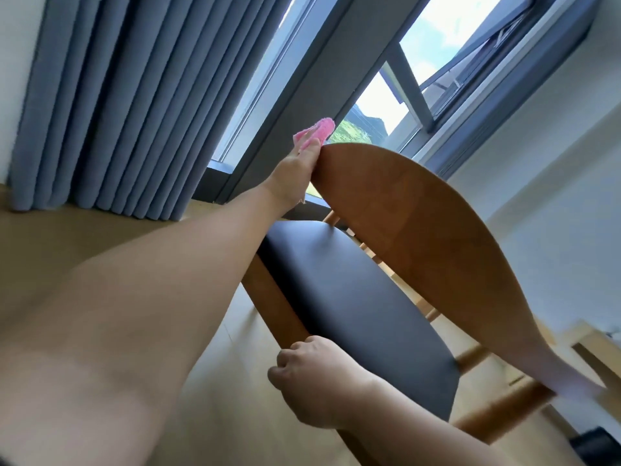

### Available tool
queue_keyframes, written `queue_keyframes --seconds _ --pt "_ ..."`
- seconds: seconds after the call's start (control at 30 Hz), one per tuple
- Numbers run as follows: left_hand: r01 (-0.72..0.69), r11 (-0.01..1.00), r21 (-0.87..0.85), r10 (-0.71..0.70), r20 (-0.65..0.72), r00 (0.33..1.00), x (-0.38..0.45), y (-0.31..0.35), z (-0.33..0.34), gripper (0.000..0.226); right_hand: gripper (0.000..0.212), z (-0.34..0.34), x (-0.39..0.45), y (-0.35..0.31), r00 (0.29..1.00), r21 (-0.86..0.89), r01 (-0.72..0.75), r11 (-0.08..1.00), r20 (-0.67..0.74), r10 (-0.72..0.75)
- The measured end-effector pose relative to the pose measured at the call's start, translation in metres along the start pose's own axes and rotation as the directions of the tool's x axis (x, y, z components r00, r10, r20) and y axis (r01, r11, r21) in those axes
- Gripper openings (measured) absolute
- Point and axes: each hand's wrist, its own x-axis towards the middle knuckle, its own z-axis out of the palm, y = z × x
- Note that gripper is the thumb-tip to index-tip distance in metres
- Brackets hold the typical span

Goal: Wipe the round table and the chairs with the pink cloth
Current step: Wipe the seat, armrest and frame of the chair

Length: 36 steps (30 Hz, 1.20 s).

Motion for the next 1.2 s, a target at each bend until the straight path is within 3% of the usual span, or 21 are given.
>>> queue_keyframes --seconds 0.13,0.43,0.57,0.63,0.73,0.83,0.93,1.0,1.2 --pt "0.109 0.993 -0.054 -0.112 -0.054 0.992 0.019 -0.011 -0.008 0.048 0.012 -0.002 -0.001 0.005 1.0 0.02 -0.001 1.0 0.002 0.001" --pt "0.048 0.986 -0.157 -0.055 -0.04 0.998 -0.014 -0.02 -0.008 0.045 0.014 0.025 -0.004 -0.002 1.0 0.057 -0.02 0.998 -0.011 0.021" --pt "0.049 0.999 0.01 -0.046 -0.195 0.98 -0.051 -0.025 -0.004 0.049 0.011 0.042 -0.006 -0.015 0.999 0.081 0.024 0.996 -0.032 -0.021" --pt "0.154 0.986 0.065 -0.121 -0.354 0.927 -0.069 -0.038 -0.006 0.048 0.012 0.053 -0.009 -0.02 0.999 0.088 0.03 0.996 -0.036 -0.027" --pt "0.379 0.925 0.025 -0.303 -0.552 0.777 -0.095 -0.06 -0.011 0.052 0.018 0.071 -0.013 -0.025 0.998 0.116 0.029 0.993 -0.05 -0.023" --pt "0.428 0.904 0.015 -0.317 -0.647 0.694 -0.112 -0.084 -0.021 0.052 0.02 0.084 -0.015 -0.031 0.998 0.141 0.047 0.989 -0.054 -0.039" --pt "0.442 0.88 0.172 -0.242 -0.638 0.731 -0.124 -0.11 -0.024 0.053 0.022 0.092 -0.013 -0.033 0.997 0.14 0.066 0.988 -0.059 -0.058" --pt "0.48 0.845 0.235 -0.267 -0.593 0.76 -0.131 -0.129 -0.019 0.054 0.024 0.097 -0.009 -0.032 0.997 0.124 0.056 0.991 -0.059 -0.049" --pt "0.556 0.802 0.219 -0.368 -0.553 0.748 -0.129 -0.162 -0.007 0.057 0.02 0.115 -0.006 -0.037 0.998 0.153 0.068 0.986 0.001 -0.069"
